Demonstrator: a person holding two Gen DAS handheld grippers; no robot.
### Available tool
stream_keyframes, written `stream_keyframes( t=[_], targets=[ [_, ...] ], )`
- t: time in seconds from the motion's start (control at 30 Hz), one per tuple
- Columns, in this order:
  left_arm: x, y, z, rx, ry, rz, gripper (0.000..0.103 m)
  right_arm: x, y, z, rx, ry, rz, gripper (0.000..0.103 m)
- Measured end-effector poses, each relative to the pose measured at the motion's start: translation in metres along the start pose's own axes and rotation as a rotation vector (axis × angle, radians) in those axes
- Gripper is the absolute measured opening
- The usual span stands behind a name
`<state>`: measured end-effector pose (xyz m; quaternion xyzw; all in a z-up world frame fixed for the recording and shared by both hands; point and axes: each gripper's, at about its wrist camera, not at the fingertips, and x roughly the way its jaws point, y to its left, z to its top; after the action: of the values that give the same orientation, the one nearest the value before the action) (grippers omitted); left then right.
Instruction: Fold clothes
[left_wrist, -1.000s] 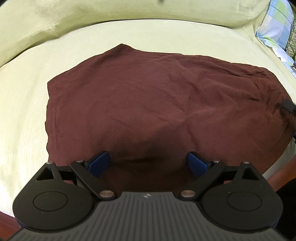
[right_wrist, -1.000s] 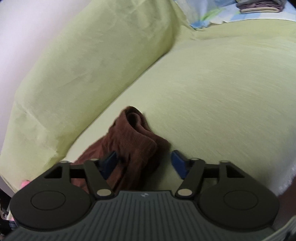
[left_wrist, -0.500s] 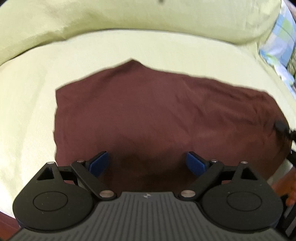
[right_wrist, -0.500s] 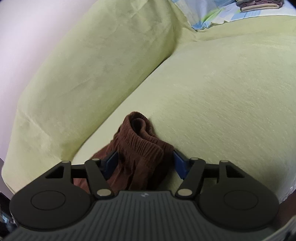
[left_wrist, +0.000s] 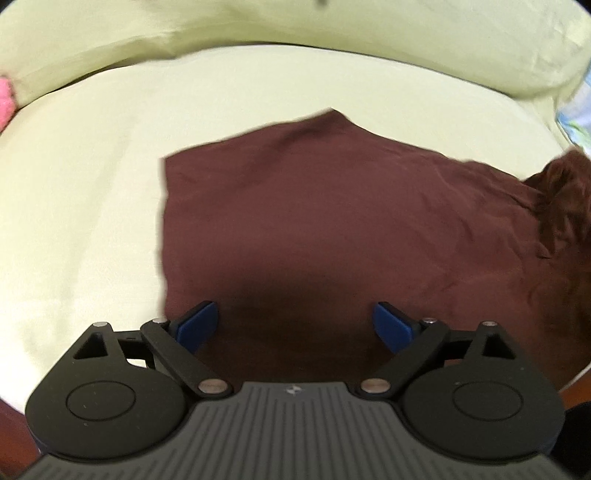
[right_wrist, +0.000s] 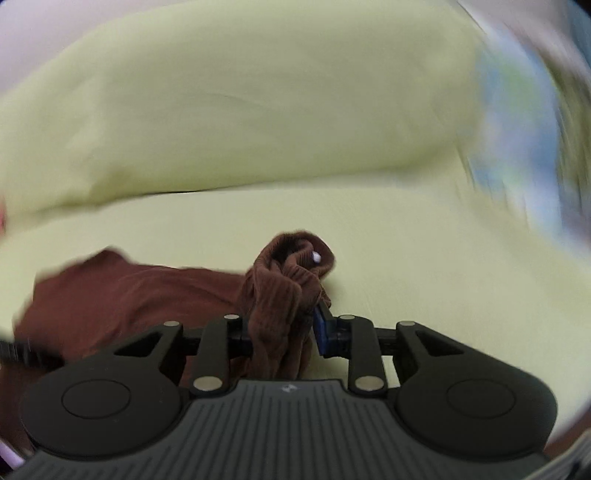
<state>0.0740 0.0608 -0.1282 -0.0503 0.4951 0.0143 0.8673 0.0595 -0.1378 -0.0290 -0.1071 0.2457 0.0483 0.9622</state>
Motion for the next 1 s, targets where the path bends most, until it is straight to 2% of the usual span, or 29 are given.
stream_keyframes(
  t=[0.1, 0.17, 0.33, 0.47, 0.67, 0.8, 0.93, 1.0],
  targets=[
    [-0.013, 0.035, -0.004, -0.067, -0.012, 0.012, 0.093, -0.005, 0.044, 0.019, -0.204, -0.066, 0.041, 0.023],
    [-0.022, 0.066, -0.011, -0.129, -0.017, 0.032, 0.093, -0.005, 0.09, 0.025, -0.374, -0.102, 0.105, 0.023],
    [-0.033, 0.119, -0.031, -0.229, -0.004, 0.056, 0.093, -0.003, 0.171, 0.003, -0.62, -0.137, 0.198, 0.023],
    [-0.037, 0.137, -0.04, -0.265, -0.007, 0.052, 0.093, 0.0, 0.217, -0.025, -0.767, -0.15, 0.237, 0.023],
    [-0.039, 0.15, -0.045, -0.284, -0.019, 0.017, 0.093, -0.013, 0.245, -0.033, -0.83, -0.233, 0.251, 0.022],
    [-0.037, 0.153, -0.044, -0.286, -0.019, -0.002, 0.093, -0.018, 0.26, -0.04, -0.879, -0.296, 0.294, 0.022],
    [-0.039, 0.153, -0.045, -0.285, -0.015, -0.033, 0.093, -0.016, 0.268, -0.063, -0.954, -0.298, 0.311, 0.023],
    [-0.042, 0.151, -0.043, -0.292, -0.007, -0.08, 0.093, -0.013, 0.269, -0.073, -0.986, -0.297, 0.32, 0.028]
  ],
)
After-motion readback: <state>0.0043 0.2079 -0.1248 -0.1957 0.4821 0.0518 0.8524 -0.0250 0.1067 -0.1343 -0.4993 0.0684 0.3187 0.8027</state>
